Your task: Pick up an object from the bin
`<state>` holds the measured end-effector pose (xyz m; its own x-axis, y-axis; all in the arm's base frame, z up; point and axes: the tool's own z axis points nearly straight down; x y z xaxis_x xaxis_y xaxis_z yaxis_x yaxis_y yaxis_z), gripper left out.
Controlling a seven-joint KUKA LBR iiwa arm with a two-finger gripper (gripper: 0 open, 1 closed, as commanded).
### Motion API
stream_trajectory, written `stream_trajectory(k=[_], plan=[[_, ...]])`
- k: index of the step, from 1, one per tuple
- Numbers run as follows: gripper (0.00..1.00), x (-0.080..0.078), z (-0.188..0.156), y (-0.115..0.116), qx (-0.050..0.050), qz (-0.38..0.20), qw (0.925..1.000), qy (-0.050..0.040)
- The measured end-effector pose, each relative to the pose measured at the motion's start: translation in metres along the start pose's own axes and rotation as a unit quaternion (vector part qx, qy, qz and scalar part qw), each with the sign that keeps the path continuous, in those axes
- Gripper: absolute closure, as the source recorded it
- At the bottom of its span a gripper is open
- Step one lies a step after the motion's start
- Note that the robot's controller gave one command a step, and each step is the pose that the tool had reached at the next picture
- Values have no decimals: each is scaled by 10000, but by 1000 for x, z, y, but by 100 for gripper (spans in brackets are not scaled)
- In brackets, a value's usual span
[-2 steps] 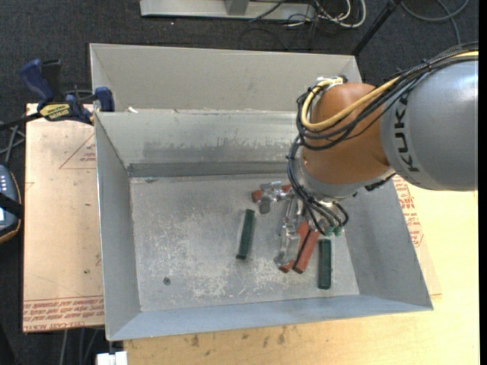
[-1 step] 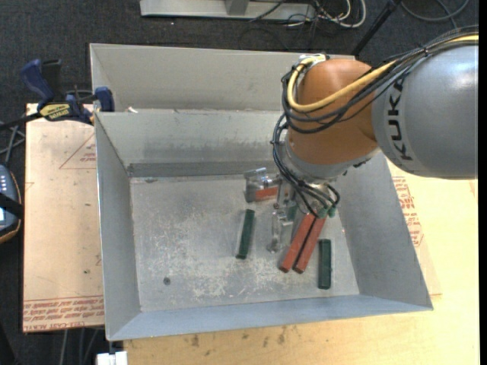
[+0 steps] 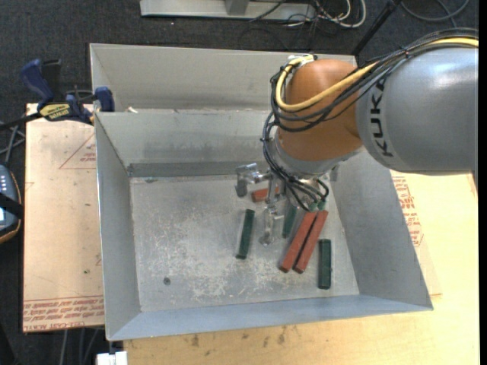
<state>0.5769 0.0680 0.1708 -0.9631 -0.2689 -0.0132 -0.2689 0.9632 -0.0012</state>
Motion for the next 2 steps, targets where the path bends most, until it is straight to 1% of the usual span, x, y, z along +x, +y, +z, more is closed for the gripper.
stream_trajectory(k=[1, 2], plan=[[0, 8, 47, 4, -14, -940, 9956, 56], [100, 7, 100, -17, -21, -1441, 9895, 48]])
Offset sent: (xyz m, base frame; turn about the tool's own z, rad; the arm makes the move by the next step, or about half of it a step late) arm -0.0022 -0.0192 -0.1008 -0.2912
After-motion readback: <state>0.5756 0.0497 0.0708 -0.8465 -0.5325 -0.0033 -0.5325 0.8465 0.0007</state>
